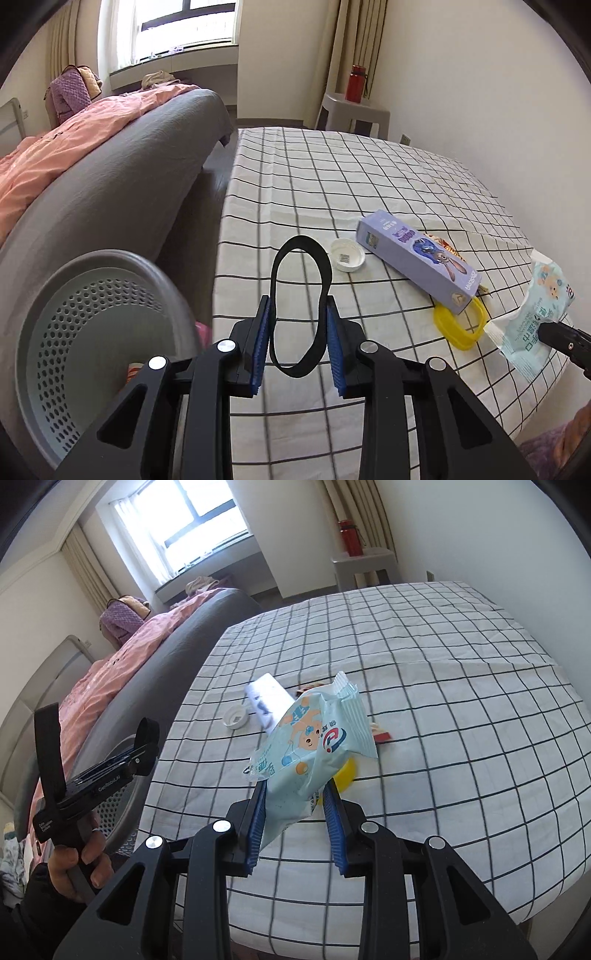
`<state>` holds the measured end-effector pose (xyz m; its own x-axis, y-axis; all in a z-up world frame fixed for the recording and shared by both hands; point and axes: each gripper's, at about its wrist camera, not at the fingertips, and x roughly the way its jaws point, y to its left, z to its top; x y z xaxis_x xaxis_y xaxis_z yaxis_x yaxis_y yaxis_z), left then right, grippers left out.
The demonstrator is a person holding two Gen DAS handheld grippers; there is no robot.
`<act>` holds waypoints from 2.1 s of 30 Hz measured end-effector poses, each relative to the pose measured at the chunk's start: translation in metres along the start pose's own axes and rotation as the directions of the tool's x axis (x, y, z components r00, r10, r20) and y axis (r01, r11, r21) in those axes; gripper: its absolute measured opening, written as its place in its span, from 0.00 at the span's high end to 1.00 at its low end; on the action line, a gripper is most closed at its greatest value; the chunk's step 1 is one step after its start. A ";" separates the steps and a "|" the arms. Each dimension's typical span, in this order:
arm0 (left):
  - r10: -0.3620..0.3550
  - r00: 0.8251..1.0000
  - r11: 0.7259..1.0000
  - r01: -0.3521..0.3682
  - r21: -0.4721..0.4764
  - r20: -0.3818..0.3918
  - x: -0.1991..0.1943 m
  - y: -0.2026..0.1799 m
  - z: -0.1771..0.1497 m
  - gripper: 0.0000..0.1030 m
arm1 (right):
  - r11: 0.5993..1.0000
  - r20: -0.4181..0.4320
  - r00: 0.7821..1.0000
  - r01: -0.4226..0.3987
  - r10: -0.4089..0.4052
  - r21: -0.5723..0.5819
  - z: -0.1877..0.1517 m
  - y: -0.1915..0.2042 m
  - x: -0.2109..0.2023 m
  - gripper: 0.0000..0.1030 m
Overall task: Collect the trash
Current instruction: 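Carry the band and wipes over the wastebasket and open both tools, then withdraw both tools from the wastebasket back toward the table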
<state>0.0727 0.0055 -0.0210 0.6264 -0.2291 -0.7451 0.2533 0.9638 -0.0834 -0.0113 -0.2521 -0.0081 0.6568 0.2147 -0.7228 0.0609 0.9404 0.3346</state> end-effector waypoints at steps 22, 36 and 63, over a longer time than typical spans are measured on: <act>0.271 0.963 0.944 -0.265 -0.196 0.001 -0.055 0.191 -0.042 0.73 | 0.904 -0.197 0.948 -0.302 0.251 -0.303 -0.004 0.238 0.121 0.71; 0.315 0.949 0.923 -0.312 -0.225 -0.025 -0.045 0.202 -0.052 0.73 | 0.865 -0.285 0.927 -0.341 0.244 -0.367 -0.018 0.270 0.159 0.68; 0.384 0.924 0.890 -0.369 -0.268 0.003 -0.062 0.204 -0.054 0.32 | 0.878 -0.214 0.947 -0.306 0.241 -0.368 -0.019 0.262 0.145 0.36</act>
<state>0.0455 0.2241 -0.0277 0.6780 0.1577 -0.7180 -0.2033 0.9788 0.0229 0.0861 0.0306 -0.0364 0.4760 0.4858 -0.7331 -0.4244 0.8570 0.2923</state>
